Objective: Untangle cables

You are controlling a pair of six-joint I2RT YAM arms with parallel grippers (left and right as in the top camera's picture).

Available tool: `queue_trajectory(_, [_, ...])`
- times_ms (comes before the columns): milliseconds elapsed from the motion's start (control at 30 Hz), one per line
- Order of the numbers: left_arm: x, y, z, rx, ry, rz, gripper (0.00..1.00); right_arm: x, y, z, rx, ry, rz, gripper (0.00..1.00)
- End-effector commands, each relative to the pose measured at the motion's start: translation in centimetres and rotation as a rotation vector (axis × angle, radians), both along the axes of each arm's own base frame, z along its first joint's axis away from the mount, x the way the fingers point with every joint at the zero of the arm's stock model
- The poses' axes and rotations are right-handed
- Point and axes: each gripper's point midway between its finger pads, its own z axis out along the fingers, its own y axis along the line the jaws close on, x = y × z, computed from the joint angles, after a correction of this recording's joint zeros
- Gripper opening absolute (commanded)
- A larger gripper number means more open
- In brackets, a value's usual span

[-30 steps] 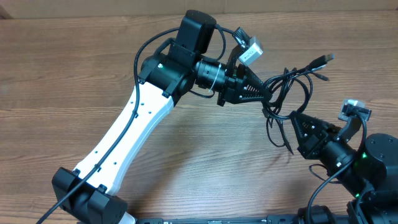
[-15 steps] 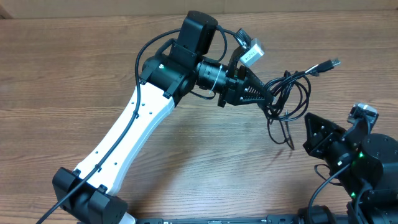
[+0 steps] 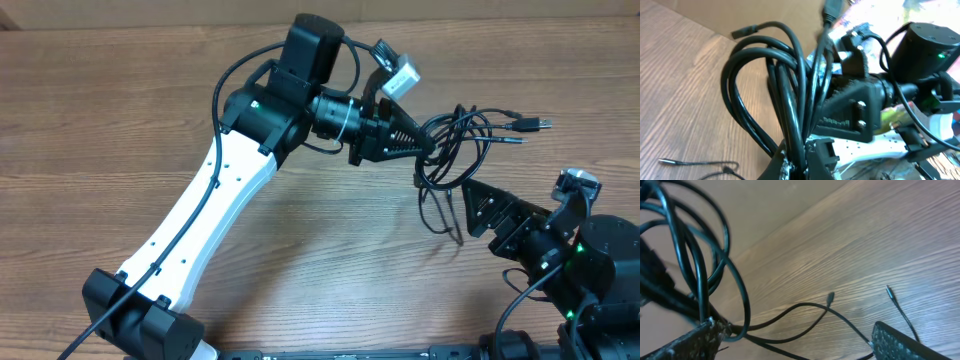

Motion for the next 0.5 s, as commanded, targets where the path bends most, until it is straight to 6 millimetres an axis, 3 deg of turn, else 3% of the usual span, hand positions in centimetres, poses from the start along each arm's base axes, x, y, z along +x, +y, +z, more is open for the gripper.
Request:
queue_trajectory(0, [-1.1, 0.1, 2.5, -0.052, -0.032, -0.03, 0.04, -0.5, 1.7, 2.0, 0.052, -0.057, 0.095, 0.96])
queue_trajectory(167, [-1.0, 0.0, 2.9, -0.066, -0.041, -0.031, 0.04, -0.6, 2.2, 2.2, 0.068, -0.062, 0.123, 0.96])
queue_trajectory(367, [0.7, 0.1, 2.4, -0.027, -0.028, 0.059, 0.04, -1.5, 2.3, 0.6, 0.07, 0.016, 0.131, 0.94])
queue_trajectory(467, [1.7, 0.3, 2.6, -0.022, -0.018, 0.102, 0.04, -1.9, 3.3, 0.9, 0.099, 0.014, 0.184, 0.93])
